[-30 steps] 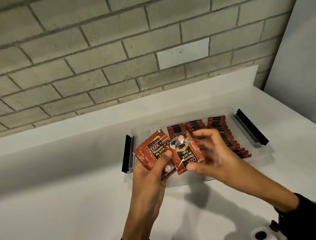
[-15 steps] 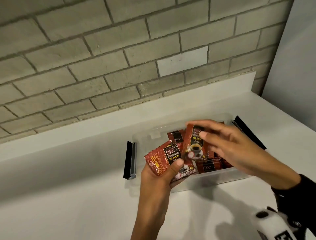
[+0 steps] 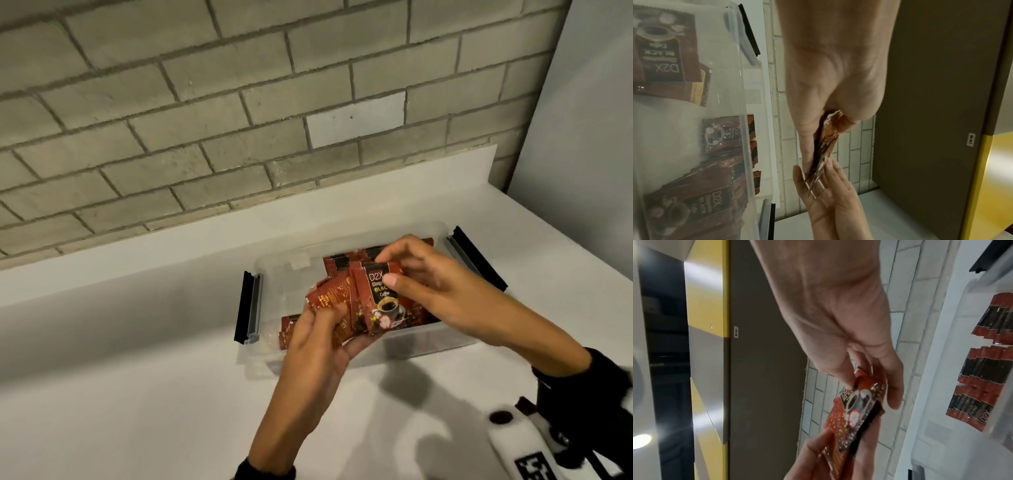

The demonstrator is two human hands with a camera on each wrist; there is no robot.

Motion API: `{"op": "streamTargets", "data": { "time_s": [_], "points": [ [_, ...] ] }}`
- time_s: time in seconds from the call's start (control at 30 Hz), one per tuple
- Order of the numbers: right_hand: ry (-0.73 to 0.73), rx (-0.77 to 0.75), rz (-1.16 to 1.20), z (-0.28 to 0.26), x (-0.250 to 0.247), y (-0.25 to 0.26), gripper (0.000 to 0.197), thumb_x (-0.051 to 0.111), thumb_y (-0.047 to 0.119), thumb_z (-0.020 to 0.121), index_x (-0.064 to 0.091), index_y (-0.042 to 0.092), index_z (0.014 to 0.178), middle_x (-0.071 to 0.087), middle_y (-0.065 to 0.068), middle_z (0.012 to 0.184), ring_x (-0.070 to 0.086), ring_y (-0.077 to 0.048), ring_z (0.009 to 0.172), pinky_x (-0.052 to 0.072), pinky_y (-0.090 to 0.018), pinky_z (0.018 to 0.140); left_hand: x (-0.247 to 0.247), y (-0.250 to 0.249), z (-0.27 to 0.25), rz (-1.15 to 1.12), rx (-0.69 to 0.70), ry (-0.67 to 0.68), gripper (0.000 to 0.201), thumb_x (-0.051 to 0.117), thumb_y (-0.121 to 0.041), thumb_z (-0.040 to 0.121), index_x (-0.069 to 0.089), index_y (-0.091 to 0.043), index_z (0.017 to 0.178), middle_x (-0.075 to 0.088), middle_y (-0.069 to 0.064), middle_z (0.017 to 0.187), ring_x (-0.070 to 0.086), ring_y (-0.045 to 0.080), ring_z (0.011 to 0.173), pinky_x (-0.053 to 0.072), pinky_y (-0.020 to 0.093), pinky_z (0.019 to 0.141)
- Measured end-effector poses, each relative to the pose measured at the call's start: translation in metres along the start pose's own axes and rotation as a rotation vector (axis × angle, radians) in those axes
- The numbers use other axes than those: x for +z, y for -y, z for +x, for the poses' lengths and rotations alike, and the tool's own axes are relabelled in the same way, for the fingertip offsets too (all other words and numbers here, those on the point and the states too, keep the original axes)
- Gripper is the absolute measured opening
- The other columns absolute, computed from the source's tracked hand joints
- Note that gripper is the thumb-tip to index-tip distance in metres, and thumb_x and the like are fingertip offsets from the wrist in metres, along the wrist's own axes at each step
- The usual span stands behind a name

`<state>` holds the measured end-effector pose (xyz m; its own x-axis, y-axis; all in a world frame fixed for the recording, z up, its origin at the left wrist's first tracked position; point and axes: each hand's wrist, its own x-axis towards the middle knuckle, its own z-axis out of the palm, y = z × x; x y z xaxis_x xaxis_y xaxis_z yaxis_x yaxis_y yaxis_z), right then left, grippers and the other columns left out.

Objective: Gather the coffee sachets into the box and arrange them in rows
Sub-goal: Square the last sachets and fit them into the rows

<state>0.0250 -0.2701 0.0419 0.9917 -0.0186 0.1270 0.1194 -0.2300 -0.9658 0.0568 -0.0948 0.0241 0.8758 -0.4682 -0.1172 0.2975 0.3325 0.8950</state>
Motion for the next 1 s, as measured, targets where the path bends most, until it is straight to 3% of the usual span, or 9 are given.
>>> {"op": "streamTargets", "data": {
  "time_s": [0.13, 0.33, 0.43, 0.5, 0.6, 0.67, 0.77, 0.87, 1.0],
  "points": [
    [-0.071, 0.001, 0.105, -0.007, -0.014, -0.002, 0.021, 0.054, 0.009, 0.089, 0.057, 0.012, 0.109, 0.068, 0.001, 0.105, 0.068, -0.009, 0.091, 0.055, -0.020, 0.066, 0.000, 0.001, -0.004, 0.097, 0.088, 0.007, 0.040, 0.058, -0.014, 0.085, 0.049, -0.012, 0.125, 0.069, 0.011, 0.113, 0.066, 0.028, 0.107, 0.055, 0.040, 0.086],
    [0.008, 0.030, 0.185, -0.011, -0.016, -0.006, 0.034, 0.060, 0.019, 0.078, 0.061, 0.016, 0.112, 0.071, 0.000, 0.107, 0.069, -0.016, 0.097, 0.057, -0.024, 0.074, -0.005, 0.002, -0.001, 0.144, 0.133, -0.046, 0.055, 0.071, -0.006, 0.067, 0.051, -0.011, 0.118, 0.072, 0.011, 0.103, 0.070, 0.028, 0.094, 0.058, 0.034, 0.072],
    [-0.015, 0.000, 0.190, -0.012, -0.016, -0.009, 0.031, 0.062, 0.017, 0.078, 0.061, 0.014, 0.109, 0.072, -0.003, 0.103, 0.069, -0.020, 0.095, 0.058, -0.027, 0.073, -0.002, 0.003, 0.000, 0.155, 0.127, -0.059, 0.053, 0.073, -0.011, 0.066, 0.053, -0.013, 0.115, 0.073, 0.009, 0.102, 0.071, 0.028, 0.091, 0.058, 0.032, 0.068],
    [-0.085, -0.085, 0.187, -0.015, -0.021, -0.007, 0.026, 0.062, 0.015, 0.079, 0.061, 0.012, 0.105, 0.072, 0.001, 0.100, 0.069, -0.016, 0.093, 0.057, -0.024, 0.072, -0.001, 0.004, 0.001, 0.139, 0.110, -0.036, 0.045, 0.067, -0.021, 0.075, 0.054, -0.012, 0.118, 0.072, 0.009, 0.107, 0.071, 0.030, 0.093, 0.059, 0.035, 0.071],
    [-0.180, -0.312, 0.050, -0.021, -0.030, -0.003, 0.013, 0.059, 0.010, 0.083, 0.060, 0.012, 0.096, 0.070, 0.006, 0.094, 0.067, -0.009, 0.096, 0.053, -0.018, 0.080, 0.000, 0.004, 0.003, 0.110, 0.018, 0.017, 0.044, 0.046, -0.037, 0.091, 0.055, -0.008, 0.122, 0.070, 0.017, 0.109, 0.070, 0.035, 0.095, 0.059, 0.040, 0.079],
    [-0.179, -0.518, -0.160, -0.026, -0.035, -0.007, 0.010, 0.054, 0.005, 0.090, 0.062, 0.012, 0.093, 0.071, 0.004, 0.097, 0.065, -0.011, 0.104, 0.051, -0.023, 0.090, 0.000, 0.004, 0.004, 0.067, -0.067, 0.039, 0.049, 0.039, -0.041, 0.094, 0.057, -0.004, 0.121, 0.069, 0.023, 0.106, 0.069, 0.038, 0.093, 0.059, 0.039, 0.076],
    [-0.109, -0.785, -0.632, -0.030, -0.034, -0.019, 0.024, 0.047, 0.010, 0.097, 0.070, 0.004, 0.094, 0.071, -0.002, 0.102, 0.063, -0.013, 0.109, 0.047, -0.035, 0.101, 0.001, 0.002, 0.007, 0.045, -0.104, 0.060, 0.048, 0.043, -0.039, 0.092, 0.060, -0.002, 0.117, 0.070, 0.023, 0.105, 0.069, 0.037, 0.093, 0.060, 0.036, 0.071],
    [-0.037, -0.848, -0.858, -0.034, -0.029, -0.030, 0.026, 0.051, 0.017, 0.096, 0.073, 0.003, 0.095, 0.070, -0.004, 0.108, 0.060, -0.013, 0.115, 0.044, -0.040, 0.104, 0.000, 0.003, 0.007, 0.107, -0.064, 0.081, 0.039, 0.056, -0.031, 0.085, 0.062, -0.007, 0.115, 0.070, 0.016, 0.107, 0.070, 0.027, 0.095, 0.059, 0.035, 0.074],
    [-0.024, -0.857, -0.947, -0.035, -0.027, -0.037, 0.022, 0.053, 0.013, 0.091, 0.074, 0.006, 0.097, 0.069, -0.001, 0.113, 0.058, -0.013, 0.118, 0.041, -0.039, 0.106, -0.006, 0.008, 0.006, 0.227, 0.007, 0.030, 0.035, 0.069, -0.009, 0.079, 0.062, -0.012, 0.113, 0.073, 0.008, 0.097, 0.068, 0.016, 0.081, 0.055, 0.023, 0.069]
  ]
}}
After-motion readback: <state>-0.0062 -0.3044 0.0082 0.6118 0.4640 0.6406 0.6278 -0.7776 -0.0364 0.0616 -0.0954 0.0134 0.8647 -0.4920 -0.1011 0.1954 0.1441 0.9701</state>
